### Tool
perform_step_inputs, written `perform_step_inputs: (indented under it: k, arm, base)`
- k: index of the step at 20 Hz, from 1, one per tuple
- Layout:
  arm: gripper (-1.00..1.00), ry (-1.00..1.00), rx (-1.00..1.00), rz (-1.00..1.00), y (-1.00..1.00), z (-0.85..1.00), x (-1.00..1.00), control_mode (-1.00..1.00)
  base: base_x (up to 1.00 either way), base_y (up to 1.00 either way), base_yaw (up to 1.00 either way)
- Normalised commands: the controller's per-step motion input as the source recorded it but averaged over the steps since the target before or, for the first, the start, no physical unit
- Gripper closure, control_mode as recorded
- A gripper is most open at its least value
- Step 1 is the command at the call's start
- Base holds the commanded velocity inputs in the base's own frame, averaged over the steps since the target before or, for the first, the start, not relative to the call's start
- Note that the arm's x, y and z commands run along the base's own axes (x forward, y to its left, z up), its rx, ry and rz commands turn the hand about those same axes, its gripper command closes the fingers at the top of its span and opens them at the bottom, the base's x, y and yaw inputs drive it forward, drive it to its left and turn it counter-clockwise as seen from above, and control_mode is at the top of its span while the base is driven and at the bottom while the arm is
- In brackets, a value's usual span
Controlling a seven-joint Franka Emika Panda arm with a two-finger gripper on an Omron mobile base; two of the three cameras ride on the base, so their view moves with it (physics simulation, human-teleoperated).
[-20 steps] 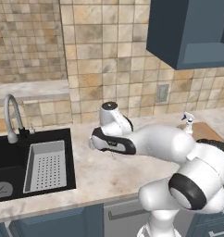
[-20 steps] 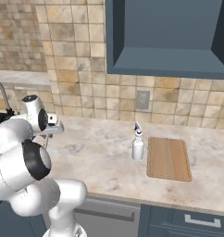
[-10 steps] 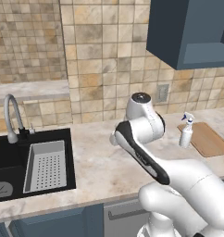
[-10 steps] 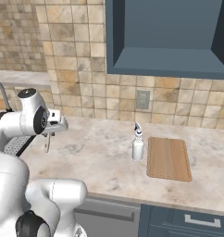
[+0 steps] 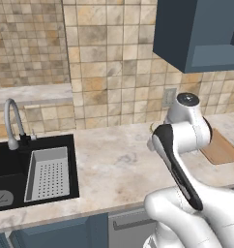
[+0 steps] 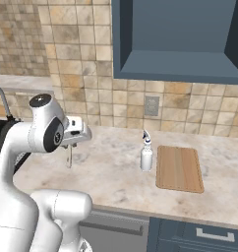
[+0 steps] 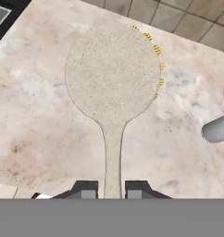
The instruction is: Grab the spray bottle from the cabinet, then place it next to the cutting board for sanitizing. Then grab the dish brush from the countertop next to the sink and place it next to the cutting board.
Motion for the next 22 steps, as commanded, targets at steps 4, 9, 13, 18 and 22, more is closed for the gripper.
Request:
perform_step_inputs:
  k: [4, 9, 13, 18, 22]
  arm:
    - [1.0, 0.02, -0.08, 0.01, -1.0, 0.0, 0.0, -1.0]
    - [1.0, 0.06, -0.02, 0.08, -1.0, -0.2, 0.0, -1.0]
    - [1.0, 0.07, 0.0, 0.16, -1.0, -0.35, 0.0, -1.0]
    - [1.0, 0.07, -0.03, 0.11, -0.86, -0.42, -0.05, -1.0]
    - [1.0, 0.11, -0.1, 0.01, -0.43, -0.48, -0.04, -1.0]
  base:
    - [0.0, 0.0, 0.0]
    - [0.0, 0.0, 0.0]
    - [0.0, 0.0, 0.0]
    - [0.0, 0.0, 0.0]
    - [0.0, 0.0, 0.0]
